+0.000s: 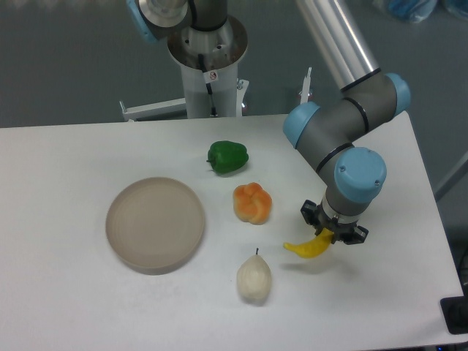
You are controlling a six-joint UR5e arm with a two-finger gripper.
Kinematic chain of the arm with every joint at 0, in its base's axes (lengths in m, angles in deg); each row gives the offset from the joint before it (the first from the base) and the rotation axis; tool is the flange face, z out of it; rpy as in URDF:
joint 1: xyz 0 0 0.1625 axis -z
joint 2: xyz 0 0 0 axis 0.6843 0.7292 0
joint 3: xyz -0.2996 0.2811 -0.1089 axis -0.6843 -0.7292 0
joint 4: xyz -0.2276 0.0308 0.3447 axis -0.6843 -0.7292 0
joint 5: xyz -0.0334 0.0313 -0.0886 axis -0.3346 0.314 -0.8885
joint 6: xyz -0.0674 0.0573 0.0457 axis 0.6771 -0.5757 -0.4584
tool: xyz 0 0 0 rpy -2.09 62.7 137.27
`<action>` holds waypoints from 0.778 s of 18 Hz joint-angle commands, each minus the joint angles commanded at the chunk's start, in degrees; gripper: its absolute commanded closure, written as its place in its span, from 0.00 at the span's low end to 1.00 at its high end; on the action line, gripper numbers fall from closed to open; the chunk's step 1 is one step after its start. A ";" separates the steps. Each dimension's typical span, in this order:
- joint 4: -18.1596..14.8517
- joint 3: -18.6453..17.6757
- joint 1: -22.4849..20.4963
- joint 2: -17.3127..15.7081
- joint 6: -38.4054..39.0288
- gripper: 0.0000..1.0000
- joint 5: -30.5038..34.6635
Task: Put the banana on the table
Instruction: 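Lower the held yellow banana toward the table beside the pear, then open the gripper to release the banana and lift away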
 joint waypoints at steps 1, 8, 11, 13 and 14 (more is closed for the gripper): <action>1.14 -0.96 -0.09 0.00 -0.26 0.75 0.00; 1.68 0.51 -0.17 -0.44 -0.97 0.00 0.88; 1.07 3.32 -1.14 -0.44 -1.75 0.00 0.79; 1.06 5.61 -2.63 0.17 -9.80 0.00 0.88; 0.97 6.40 -3.42 0.44 -14.28 0.00 0.97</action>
